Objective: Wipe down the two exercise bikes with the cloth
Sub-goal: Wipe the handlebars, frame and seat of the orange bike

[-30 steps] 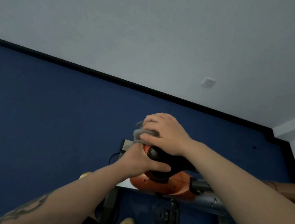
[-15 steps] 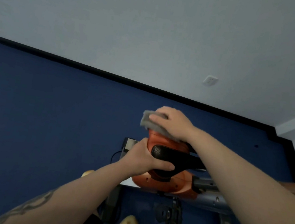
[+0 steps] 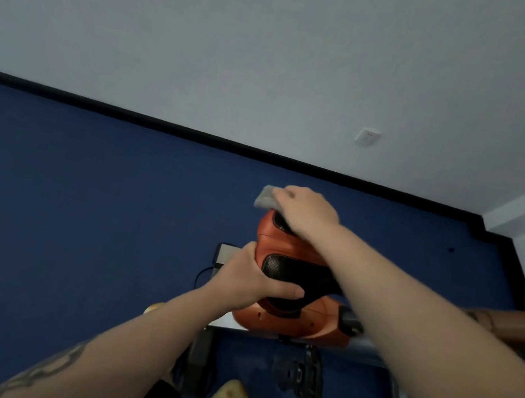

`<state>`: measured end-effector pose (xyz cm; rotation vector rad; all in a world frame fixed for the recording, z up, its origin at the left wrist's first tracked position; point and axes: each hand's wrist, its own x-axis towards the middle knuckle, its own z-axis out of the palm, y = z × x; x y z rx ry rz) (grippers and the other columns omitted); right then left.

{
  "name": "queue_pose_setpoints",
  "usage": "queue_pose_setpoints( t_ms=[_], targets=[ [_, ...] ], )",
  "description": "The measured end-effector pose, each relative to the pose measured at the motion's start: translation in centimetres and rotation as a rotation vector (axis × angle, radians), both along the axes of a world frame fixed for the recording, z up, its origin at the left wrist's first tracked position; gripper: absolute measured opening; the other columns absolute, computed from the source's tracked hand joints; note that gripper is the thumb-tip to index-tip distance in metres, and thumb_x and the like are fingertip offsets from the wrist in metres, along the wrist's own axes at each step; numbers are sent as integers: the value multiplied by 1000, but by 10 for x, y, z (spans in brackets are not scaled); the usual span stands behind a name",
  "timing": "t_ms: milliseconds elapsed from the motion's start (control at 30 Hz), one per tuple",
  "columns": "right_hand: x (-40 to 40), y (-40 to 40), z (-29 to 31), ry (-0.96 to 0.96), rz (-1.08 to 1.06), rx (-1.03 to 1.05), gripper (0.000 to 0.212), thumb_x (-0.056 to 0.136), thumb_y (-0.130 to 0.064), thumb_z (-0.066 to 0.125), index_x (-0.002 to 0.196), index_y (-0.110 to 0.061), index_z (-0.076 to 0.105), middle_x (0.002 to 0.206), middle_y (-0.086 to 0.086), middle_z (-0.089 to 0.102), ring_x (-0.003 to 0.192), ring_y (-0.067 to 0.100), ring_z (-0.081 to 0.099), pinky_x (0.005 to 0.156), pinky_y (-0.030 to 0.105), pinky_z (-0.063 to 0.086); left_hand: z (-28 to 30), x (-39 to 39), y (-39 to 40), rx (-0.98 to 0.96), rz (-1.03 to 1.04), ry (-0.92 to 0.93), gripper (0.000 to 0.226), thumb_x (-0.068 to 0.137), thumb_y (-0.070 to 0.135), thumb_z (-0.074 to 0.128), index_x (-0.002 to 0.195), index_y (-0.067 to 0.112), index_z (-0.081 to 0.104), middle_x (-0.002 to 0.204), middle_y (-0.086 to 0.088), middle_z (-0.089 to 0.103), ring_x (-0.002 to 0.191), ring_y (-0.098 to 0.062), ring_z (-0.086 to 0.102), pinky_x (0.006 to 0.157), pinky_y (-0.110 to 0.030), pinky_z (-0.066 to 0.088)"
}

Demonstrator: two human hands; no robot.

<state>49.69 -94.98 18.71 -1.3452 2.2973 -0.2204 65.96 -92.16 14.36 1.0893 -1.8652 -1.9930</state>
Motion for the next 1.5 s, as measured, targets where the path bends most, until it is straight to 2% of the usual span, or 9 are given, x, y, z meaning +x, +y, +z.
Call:
queue_pose_setpoints(
  t_ms=[100,167,367,500,633,900,1067,1367,1500],
  targets=[
    [37,21,-7,304,297,-225,33,94,-49,40,106,-32,66,115,-4,60,110,23,51,89,39,36,3,0,1,-50,-26,-26,81,49,42,93,118,29,54,106,10,71,100,-3,65,85,-24,55],
    [31,38,-3,238,424,-333,35,96,-51,43,115,-33,65,124,-10,57,118,18,47,99,39,33,6,1,2,-115,3,-69,102,43,50,92,129,26,42,124,7,58,113,-5,57,94,-31,53],
    [-28,80,-1,-120,-67,-66,46,100,-55,25,138,-35,41,141,-5,48,124,20,50,97,44,43,21,1,-13,-552,-155,-156,149,36,79,75,150,41,-14,154,30,-14,145,-2,1,117,-38,19],
    [-32,71,0,24,-225,115,56,101,-52,12,137,-28,47,141,3,52,125,28,50,97,44,39,29,-3,-25,-590,-260,-161,145,39,75,76,152,36,-4,153,32,-5,144,0,5,119,-43,23],
    [13,39,-2,22,-136,-135,46,100,-54,22,130,-30,48,134,-2,52,116,24,54,85,41,39,31,-1,-29,-563,-254,-112,139,43,69,80,153,30,3,155,20,10,144,-6,11,119,-39,25],
    [-30,91,4,187,-325,162,48,102,-44,19,119,-24,59,125,3,62,111,28,57,89,43,41,34,-2,-75,-628,-310,81,41,93,35,59,133,31,49,134,16,48,126,2,42,110,-29,35],
    [38,82,-8,260,-286,-296,49,99,-51,23,131,-28,53,131,-6,55,117,18,51,100,38,32,40,-26,-82,-632,-350,124,17,100,30,47,113,32,56,117,23,56,111,7,49,90,-11,37],
    [-19,117,-10,308,-794,-119,43,102,-42,33,123,-20,64,128,4,57,118,25,50,104,38,32,42,-84,-90,-914,-836,68,33,103,38,34,125,30,58,123,14,60,113,-3,52,88,-20,36],
    [18,103,-18,176,-1104,-151,59,102,-44,30,154,-17,20,162,10,10,147,31,13,119,45,17,30,-89,-94,-933,-790,54,32,103,39,35,122,39,60,121,20,62,107,4,50,82,-17,33]
  ],
)
